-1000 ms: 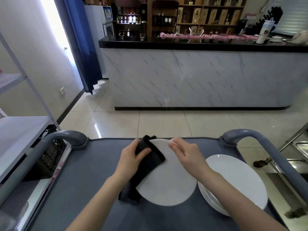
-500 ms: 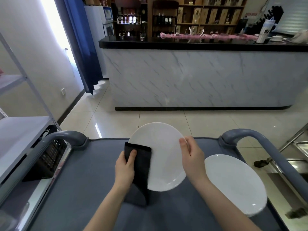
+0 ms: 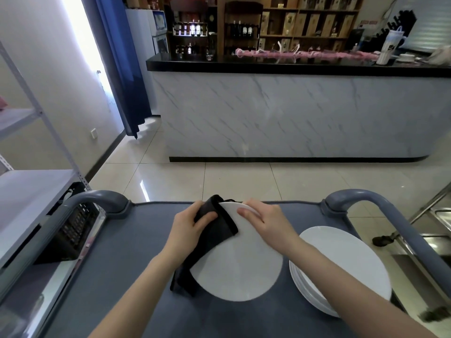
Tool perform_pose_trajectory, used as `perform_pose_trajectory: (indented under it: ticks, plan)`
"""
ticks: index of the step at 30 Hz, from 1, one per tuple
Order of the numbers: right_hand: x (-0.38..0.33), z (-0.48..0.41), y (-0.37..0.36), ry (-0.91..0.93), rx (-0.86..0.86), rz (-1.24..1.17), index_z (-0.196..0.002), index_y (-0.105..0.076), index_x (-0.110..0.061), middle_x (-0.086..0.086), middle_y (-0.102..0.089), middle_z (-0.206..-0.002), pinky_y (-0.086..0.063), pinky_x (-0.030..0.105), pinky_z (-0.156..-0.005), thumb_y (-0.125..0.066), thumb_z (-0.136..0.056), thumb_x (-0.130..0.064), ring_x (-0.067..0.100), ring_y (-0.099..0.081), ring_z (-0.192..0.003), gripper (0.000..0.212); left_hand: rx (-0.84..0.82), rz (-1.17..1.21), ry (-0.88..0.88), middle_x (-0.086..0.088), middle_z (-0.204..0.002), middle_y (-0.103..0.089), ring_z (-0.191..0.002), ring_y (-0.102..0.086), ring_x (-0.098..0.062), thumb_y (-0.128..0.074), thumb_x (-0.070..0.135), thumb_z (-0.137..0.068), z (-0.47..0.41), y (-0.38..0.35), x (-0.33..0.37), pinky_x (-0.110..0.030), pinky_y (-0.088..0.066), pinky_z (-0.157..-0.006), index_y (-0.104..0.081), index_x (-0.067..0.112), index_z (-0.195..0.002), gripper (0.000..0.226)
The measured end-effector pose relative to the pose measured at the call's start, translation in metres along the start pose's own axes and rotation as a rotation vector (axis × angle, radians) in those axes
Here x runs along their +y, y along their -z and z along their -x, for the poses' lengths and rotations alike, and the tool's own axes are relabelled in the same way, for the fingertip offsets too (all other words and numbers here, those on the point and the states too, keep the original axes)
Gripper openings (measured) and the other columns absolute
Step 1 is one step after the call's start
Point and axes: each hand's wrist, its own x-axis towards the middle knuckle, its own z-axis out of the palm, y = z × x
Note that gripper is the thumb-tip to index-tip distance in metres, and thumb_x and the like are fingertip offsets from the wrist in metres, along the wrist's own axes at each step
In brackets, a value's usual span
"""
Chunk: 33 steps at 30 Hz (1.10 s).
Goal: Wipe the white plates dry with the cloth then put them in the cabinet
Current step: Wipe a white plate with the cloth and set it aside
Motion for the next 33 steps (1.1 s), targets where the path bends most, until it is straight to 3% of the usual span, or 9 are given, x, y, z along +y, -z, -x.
perform_pose_trajectory:
  ticks: [5,9,12,15,20,23,26,29,33]
  plan:
    - [0.002,0.017,-0.019,-0.141,0.351,-0.246,-0.068,-0.052,-0.027,-0.003,-0.039,-0.057,-0.030,0.025,-0.054,-0.055,-0.100,-0.032,0.010,-0.033,-0.057,0.033,0.241,0.162,0.250,0.002,-0.073,-0.063,-0.070,-0.057,-0.010,-0.060,0.031,-0.096,0.011,-0.012,-0.019,-0.021,-0.042,-0.058,-0.057,0.014,-0.082,0.021]
    - [0.000,0.027,-0.037,-0.316,0.584,-0.411,-0.071,-0.056,-0.025,-0.007,-0.051,-0.061,-0.035,0.016,-0.055,-0.052,-0.102,-0.029,0.005,-0.039,-0.059,0.031,0.414,0.296,0.472,-0.001,-0.083,-0.064,-0.079,-0.060,-0.018,-0.060,0.035,-0.095,0.031,-0.041,-0.027,-0.034,-0.044,-0.067,-0.055,0.016,-0.085,0.022]
    - [0.010,0.029,-0.030,-0.314,0.499,-0.365,-0.081,-0.061,-0.018,0.000,-0.060,-0.072,-0.038,0.016,-0.058,-0.052,-0.102,-0.030,0.006,-0.046,-0.064,0.026,0.351,0.281,0.432,-0.001,-0.082,-0.065,-0.078,-0.060,-0.018,-0.063,0.031,-0.094,0.031,-0.039,-0.029,-0.025,-0.045,-0.064,-0.056,0.013,-0.085,0.021]
    - [0.016,0.023,-0.006,-0.199,0.336,-0.259,-0.076,-0.055,-0.014,0.008,-0.051,-0.064,-0.034,0.023,-0.056,-0.054,-0.100,-0.034,0.010,-0.042,-0.058,0.031,0.211,0.173,0.262,0.001,-0.078,-0.064,-0.071,-0.058,-0.009,-0.065,0.029,-0.093,0.021,-0.022,-0.025,-0.019,-0.044,-0.058,-0.054,0.012,-0.085,0.021]
    - [0.008,0.005,0.007,-0.022,-0.056,0.037,-0.089,-0.061,-0.027,0.001,-0.060,-0.069,-0.044,0.032,-0.070,-0.053,-0.097,-0.046,0.018,-0.053,-0.068,0.022,-0.133,-0.096,-0.056,0.006,-0.074,-0.060,-0.071,-0.055,-0.009,-0.067,0.030,-0.090,0.000,-0.014,-0.002,-0.023,-0.043,-0.063,-0.052,0.014,-0.085,0.023]
    - [0.004,0.003,0.007,-0.006,0.043,0.025,-0.081,-0.061,-0.029,-0.001,-0.056,-0.062,-0.041,0.028,-0.065,-0.056,-0.098,-0.038,0.014,-0.050,-0.063,0.020,-0.037,-0.038,-0.033,0.005,-0.070,-0.059,-0.066,-0.053,-0.010,-0.065,0.029,-0.092,-0.004,-0.016,-0.001,-0.022,-0.041,-0.060,-0.051,0.013,-0.082,0.023]
    - [0.003,0.010,0.002,-0.084,0.317,-0.129,-0.070,-0.052,-0.019,0.000,-0.043,-0.057,-0.032,0.026,-0.056,-0.056,-0.099,-0.032,0.015,-0.036,-0.057,0.032,0.187,0.090,0.138,0.012,-0.068,-0.060,-0.063,-0.054,-0.002,-0.062,0.028,-0.094,-0.002,-0.018,-0.008,-0.013,-0.040,-0.055,-0.053,0.020,-0.078,0.020]
    - [-0.004,0.016,-0.013,-0.213,0.603,-0.306,-0.062,-0.039,-0.029,-0.010,-0.034,-0.055,-0.027,0.019,-0.050,-0.054,-0.101,-0.029,0.007,-0.027,-0.054,0.042,0.320,0.197,0.320,0.006,-0.077,-0.065,-0.072,-0.059,-0.005,-0.060,0.031,-0.095,0.012,-0.032,-0.015,-0.008,-0.040,-0.055,-0.057,0.019,-0.081,0.019]
    - [0.000,0.020,-0.016,-0.212,0.551,-0.293,-0.061,-0.038,-0.036,-0.012,-0.037,-0.053,-0.030,0.017,-0.050,-0.052,-0.102,-0.032,0.006,-0.031,-0.053,0.043,0.363,0.254,0.372,0.000,-0.077,-0.064,-0.070,-0.057,-0.009,-0.060,0.030,-0.096,0.024,-0.039,-0.024,-0.011,-0.040,-0.055,-0.058,0.012,-0.082,0.023]
